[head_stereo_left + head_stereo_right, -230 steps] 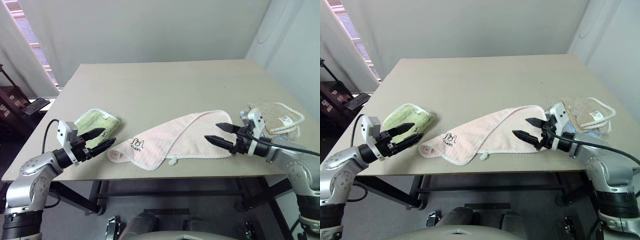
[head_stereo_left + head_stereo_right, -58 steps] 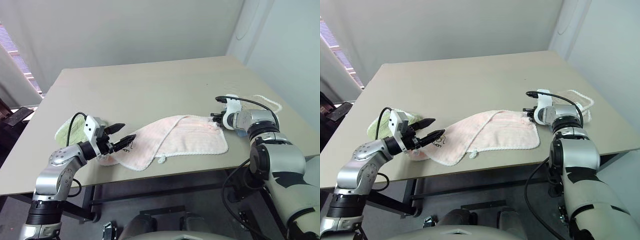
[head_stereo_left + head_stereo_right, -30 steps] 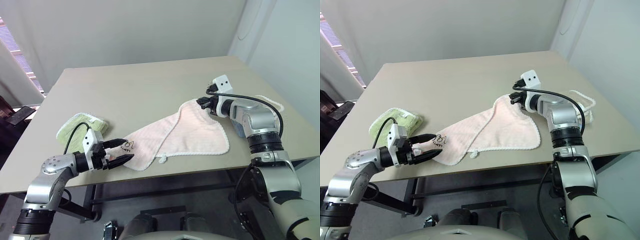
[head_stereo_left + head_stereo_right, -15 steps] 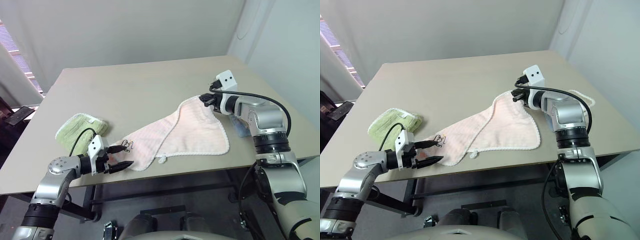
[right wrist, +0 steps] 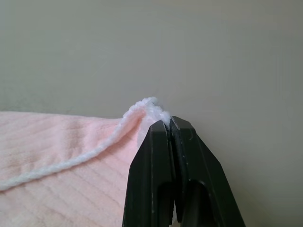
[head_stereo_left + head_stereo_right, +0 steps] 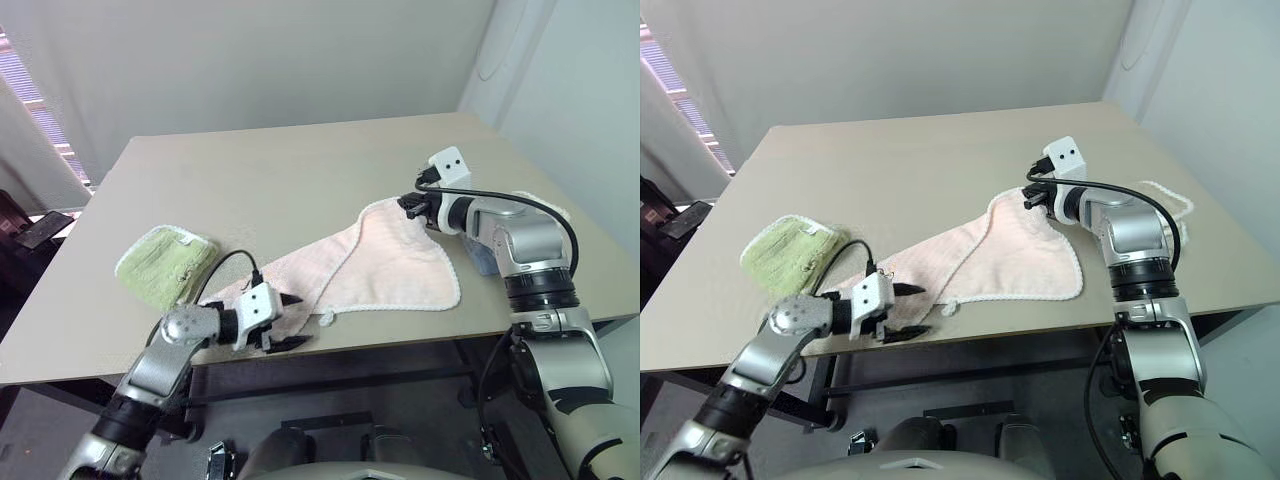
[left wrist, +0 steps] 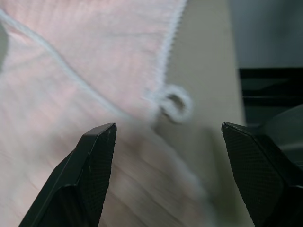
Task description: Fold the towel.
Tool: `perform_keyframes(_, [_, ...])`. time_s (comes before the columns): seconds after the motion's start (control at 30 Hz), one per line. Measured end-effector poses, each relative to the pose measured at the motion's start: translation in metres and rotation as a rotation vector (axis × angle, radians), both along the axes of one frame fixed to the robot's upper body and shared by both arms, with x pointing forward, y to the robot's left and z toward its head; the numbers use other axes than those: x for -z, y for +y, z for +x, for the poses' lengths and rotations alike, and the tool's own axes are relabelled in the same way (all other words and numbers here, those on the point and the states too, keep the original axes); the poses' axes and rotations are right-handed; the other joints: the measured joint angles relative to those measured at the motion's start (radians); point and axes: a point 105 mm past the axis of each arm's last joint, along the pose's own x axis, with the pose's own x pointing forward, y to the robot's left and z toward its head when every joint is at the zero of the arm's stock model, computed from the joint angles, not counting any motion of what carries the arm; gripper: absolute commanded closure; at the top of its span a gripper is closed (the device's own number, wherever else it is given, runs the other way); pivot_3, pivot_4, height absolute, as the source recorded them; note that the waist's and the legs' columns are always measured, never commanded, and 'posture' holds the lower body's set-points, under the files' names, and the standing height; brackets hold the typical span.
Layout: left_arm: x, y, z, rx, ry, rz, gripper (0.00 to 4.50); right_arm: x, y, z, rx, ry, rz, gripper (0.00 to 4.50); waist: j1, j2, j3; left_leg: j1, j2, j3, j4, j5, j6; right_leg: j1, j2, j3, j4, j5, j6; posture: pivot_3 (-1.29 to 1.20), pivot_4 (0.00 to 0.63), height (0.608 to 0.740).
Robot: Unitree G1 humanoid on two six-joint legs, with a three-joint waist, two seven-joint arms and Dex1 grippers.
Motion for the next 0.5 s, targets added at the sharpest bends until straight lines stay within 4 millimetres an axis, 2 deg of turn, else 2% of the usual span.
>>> perform_keyframes(0.13, [0.000,0.007,-0.004,0.004,0.045,0.047,0.75,0.007,-0.003,-0.002,0.017,0.016,-0.003,4.48,0.000,0.000,0.000,0.000,0.000,0.000,-0.002,0.000,0.000,-0.001,0.000,0.000,0.000,0.000,0.000,0.00,0.000,0.737])
perform_keyframes(0.33, [-0.026,0.016,-0.025,0.021,0.069,0.070,0.75,0.013,-0.007,-0.003,0.030,0.029,-0.005,4.48,0.003,0.000,0.000,0.000,0.000,0.000,-0.001,0.000,0.000,0.000,0.000,0.000,0.000,0.000,0.000,0.00,0.000,0.737])
perform_keyframes(0.5, [-0.025,0.013,-0.034,-0.028,0.084,0.070,0.75,0.013,-0.007,-0.003,0.038,0.026,-0.006,4.48,0.008,0.000,0.000,0.000,0.000,0.000,0.000,0.000,0.000,0.001,0.000,0.000,0.000,-0.001,-0.002,0.00,0.000,0.737])
